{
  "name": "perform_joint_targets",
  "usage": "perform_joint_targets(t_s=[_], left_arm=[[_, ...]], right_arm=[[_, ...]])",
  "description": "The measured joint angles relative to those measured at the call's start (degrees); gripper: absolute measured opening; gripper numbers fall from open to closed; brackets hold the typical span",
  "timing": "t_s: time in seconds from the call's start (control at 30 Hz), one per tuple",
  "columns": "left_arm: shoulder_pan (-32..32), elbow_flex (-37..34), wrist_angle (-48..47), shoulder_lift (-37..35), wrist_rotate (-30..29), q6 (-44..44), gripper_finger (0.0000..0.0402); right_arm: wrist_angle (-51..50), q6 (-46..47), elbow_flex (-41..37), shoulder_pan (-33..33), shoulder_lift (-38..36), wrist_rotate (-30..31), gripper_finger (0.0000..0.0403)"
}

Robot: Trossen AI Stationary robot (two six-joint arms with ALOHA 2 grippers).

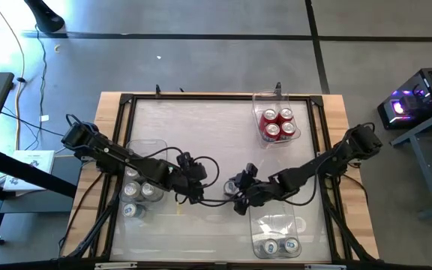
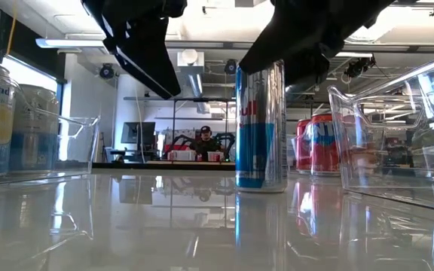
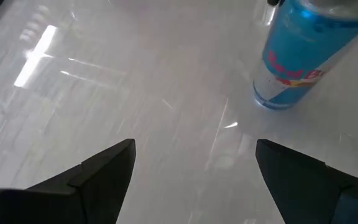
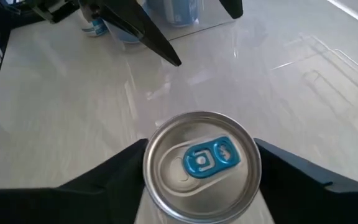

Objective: Sort soda cans
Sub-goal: Put the top blue soda can into the bottom right transparent bin

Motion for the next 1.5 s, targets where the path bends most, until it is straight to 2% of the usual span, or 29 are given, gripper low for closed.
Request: perform_joint_targets(t_s=[0.07,0.23,0.33,0.43,0.53,0.67,0.83,0.97,1.1,1.27,1.5], left_arm=[[0.0,0.0,0.2,0.0,-0.1,0.0,0.0328],[-0.2,0.0,0.0,0.0,-1.8,-0.6,0.0328],[-0.8,0.0,-0.9,-0.2,-3.6,-1.4,0.0328],[-1.7,0.0,-1.7,-0.6,-5.0,-1.5,0.0328],[-2.7,0.0,-2.4,-0.7,-6.9,-1.6,0.0328],[-3.7,0.0,-2.7,-0.8,-9.7,-2.1,0.0328],[-4.5,0.0,-2.8,-0.8,-11.9,-2.6,0.0328],[-4.8,0.0,-2.9,-0.8,-12.5,-3.0,0.0328],[-4.7,0.0,-2.9,-0.8,-12.6,-3.0,0.0328],[-4.7,0.0,-2.9,-0.8,-12.5,-3.0,0.0328],[-4.6,0.0,-2.9,-0.8,-12.5,-3.2,0.0328]], right_arm=[[0.4,-0.7,0.0,0.0,0.0,0.1,0.0226],[-0.4,-3.9,2.2,0.0,-0.6,-0.1,0.0223],[-1.9,-8.1,5.6,1.0,-4.2,0.3,0.0223],[-9.1,-11.3,10.1,3.6,-9.1,-1.2,0.0223],[-20.7,-9.9,14.7,7.4,-14.3,-1.2,0.0223],[-32.2,-1.7,17.1,13.8,-20.6,0.8,0.0223],[-41.1,15.4,12.1,23.2,-23.2,6.4,0.0223],[-43.0,30.4,5.1,29.4,-23.3,11.6,0.0223],[-40.5,41.9,-2.3,33.2,-23.3,13.9,0.0223],[-33.3,46.1,-8.1,35.9,-23.3,11.3,0.0223],[-31.9,46.2,-8.6,37.3,-23.3,7.7,0.0223]])
